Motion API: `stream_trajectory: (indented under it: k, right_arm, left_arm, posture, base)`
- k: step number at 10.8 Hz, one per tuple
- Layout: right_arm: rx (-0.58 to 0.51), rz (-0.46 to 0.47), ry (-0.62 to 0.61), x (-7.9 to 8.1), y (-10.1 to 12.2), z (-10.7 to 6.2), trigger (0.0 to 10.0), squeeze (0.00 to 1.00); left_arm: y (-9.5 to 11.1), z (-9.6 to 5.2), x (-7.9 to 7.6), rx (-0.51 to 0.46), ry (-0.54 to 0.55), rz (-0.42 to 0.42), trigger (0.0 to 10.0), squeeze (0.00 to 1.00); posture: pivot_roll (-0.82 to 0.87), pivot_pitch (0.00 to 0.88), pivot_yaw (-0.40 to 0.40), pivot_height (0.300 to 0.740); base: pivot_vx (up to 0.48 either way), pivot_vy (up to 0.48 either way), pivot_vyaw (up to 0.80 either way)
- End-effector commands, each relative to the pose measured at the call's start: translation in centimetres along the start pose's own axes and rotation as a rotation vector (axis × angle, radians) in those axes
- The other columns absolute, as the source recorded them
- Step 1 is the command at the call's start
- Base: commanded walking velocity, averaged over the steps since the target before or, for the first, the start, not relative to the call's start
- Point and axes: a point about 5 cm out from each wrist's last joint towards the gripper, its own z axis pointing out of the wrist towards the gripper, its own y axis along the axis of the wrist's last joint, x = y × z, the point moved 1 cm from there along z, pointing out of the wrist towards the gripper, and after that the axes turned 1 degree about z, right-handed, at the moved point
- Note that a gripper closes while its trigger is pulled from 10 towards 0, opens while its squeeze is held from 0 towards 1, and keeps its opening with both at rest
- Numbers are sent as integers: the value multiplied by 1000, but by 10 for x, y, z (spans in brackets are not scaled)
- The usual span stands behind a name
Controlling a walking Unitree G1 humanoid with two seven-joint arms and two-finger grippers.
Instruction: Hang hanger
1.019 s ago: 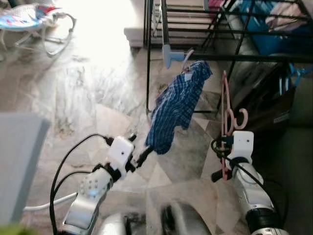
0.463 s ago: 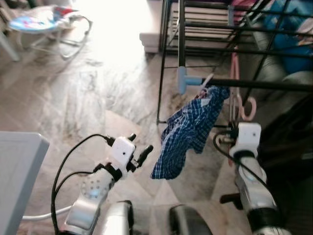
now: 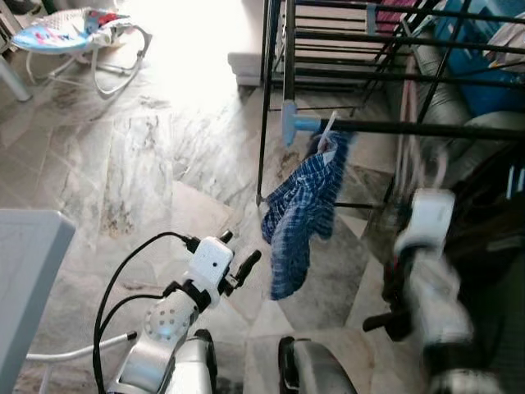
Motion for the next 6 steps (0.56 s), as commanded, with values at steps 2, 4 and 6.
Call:
stream_trajectory:
  k: [2, 4, 6]
  right_arm:
    - [32, 82, -49, -16, 13, 20, 10000, 0]
    - [58, 85, -37, -20, 27, 37, 10000, 0]
    - [194, 111, -31, -23, 20, 45, 10000, 0]
  left_arm:
    - [-5, 0, -1, 20, 4, 7, 10000, 0]
    - [-7, -1, -3, 27, 9, 6, 10000, 0]
    - [-7, -2, -2, 32, 12, 7, 10000, 0]
  posture:
    - [11, 225, -54, 740]
    - [15, 228, -60, 740]
    - [14, 229, -61, 740]
  base:
    - [0, 0, 0]
    - [0, 0, 0]
    - [0, 0, 0]
